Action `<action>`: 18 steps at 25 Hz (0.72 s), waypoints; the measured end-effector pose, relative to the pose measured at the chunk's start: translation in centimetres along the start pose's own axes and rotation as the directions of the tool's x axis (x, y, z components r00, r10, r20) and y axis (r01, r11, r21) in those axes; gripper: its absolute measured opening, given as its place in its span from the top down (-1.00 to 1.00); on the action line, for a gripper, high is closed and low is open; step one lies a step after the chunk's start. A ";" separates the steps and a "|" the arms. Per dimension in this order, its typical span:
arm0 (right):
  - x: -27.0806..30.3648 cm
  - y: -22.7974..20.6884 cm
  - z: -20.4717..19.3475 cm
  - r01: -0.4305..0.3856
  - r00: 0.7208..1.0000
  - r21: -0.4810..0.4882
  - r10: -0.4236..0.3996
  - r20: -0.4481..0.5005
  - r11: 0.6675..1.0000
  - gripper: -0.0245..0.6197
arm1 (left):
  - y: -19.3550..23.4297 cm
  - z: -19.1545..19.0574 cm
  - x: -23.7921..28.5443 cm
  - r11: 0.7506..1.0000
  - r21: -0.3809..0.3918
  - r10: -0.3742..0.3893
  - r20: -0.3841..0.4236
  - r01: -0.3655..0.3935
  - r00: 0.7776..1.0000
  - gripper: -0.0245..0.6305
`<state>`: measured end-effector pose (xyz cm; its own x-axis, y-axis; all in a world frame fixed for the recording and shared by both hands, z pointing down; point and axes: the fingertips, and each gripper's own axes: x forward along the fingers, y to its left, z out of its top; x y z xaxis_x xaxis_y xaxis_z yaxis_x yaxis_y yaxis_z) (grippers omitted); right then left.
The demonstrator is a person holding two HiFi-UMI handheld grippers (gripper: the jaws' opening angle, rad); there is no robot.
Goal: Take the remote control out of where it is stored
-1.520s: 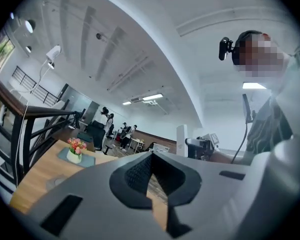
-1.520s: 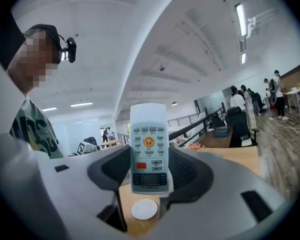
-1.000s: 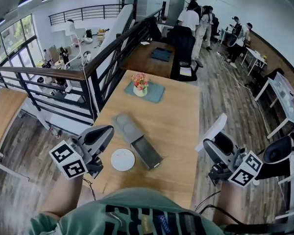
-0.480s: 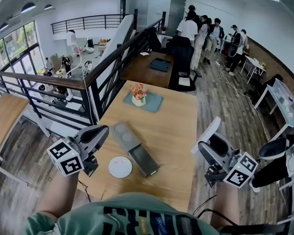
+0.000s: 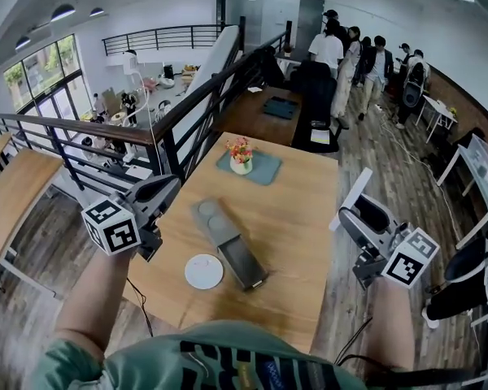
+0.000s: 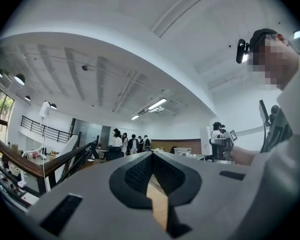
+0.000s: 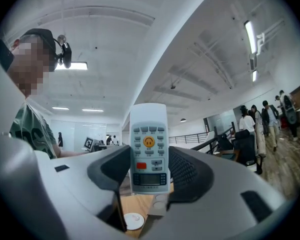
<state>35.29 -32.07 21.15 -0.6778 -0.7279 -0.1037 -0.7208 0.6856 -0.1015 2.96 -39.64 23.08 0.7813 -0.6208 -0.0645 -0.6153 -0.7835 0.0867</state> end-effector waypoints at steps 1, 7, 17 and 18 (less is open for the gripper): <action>0.7 -0.6 -0.2 0.002 1.000 0.002 -0.002 -0.008 1.000 0.17 | 0.6 0.0 0.3 1.000 0.005 0.004 -0.009 -0.004 1.000 0.95; 8.1 -4.9 -2.2 0.032 0.996 -0.005 -0.032 -0.078 0.999 0.17 | 7.8 -0.9 3.7 1.000 0.008 -0.017 -0.026 0.017 1.000 0.95; 23.3 -17.0 -14.5 0.130 0.955 0.044 -0.114 -0.274 0.991 0.17 | 23.1 -13.4 13.8 0.994 -0.099 -0.061 -0.119 0.050 0.991 0.95; 24.7 -18.2 -16.1 0.135 0.949 0.046 -0.116 -0.295 0.990 0.17 | 24.5 -14.7 14.6 0.993 -0.106 -0.064 -0.133 0.050 0.989 0.95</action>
<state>29.32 -62.64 36.32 -0.6022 -0.7716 0.2049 -0.7984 0.5806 -0.1598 0.87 -67.47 38.92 0.8263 -0.5598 0.0628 -0.5606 -0.8063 0.1886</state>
